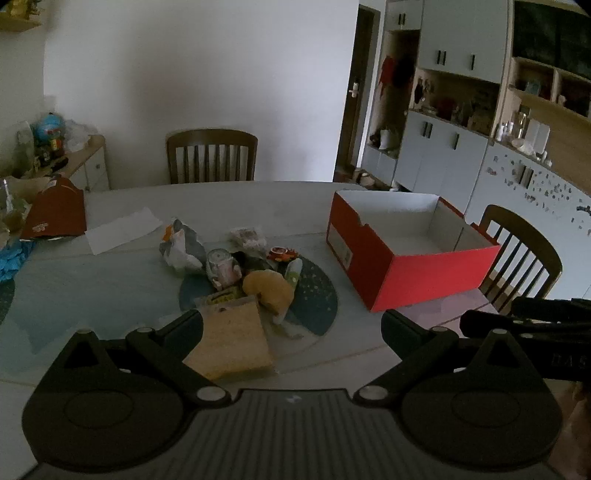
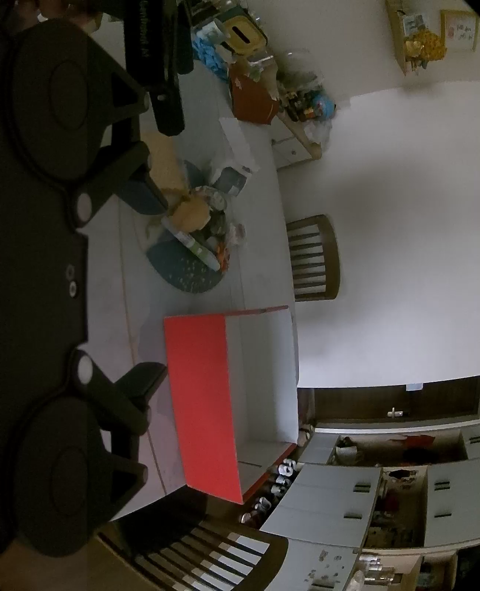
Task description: Organize objects
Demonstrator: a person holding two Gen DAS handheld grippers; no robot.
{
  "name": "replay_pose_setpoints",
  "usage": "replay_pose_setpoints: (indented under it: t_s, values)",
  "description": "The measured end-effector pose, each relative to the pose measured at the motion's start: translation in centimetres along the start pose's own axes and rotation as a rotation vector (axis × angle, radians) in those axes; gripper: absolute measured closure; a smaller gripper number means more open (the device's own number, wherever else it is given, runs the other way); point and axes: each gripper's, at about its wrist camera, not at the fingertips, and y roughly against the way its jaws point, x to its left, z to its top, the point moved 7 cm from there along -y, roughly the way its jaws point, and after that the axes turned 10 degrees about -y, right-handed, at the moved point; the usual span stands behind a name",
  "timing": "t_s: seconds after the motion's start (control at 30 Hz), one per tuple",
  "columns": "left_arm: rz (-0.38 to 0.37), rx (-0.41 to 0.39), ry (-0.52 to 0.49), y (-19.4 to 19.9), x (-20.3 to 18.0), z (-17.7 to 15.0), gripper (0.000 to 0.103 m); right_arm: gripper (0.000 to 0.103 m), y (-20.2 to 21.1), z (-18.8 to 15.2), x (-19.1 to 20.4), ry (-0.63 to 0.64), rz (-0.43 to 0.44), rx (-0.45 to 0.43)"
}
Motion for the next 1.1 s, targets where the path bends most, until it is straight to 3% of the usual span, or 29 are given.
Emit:
replay_pose_setpoints:
  t_s: [0.43, 0.93, 1.1]
  values:
    - [-0.048, -0.017, -0.006, 0.4, -0.6, 0.1, 0.0, 0.016, -0.2, 0.2, 0.9, 0.011, 0.02, -0.001]
    - [-0.026, 0.011, -0.002, -0.2, 0.2, -0.3, 0.0, 0.016, -0.7, 0.4, 2.1, 0.034, 0.048, -0.004]
    - [-0.054, 0.025, 0.016, -1.1, 1.2, -0.4, 0.0, 0.016, -1.7, 0.5, 2.5, 0.032, 0.043, 0.007]
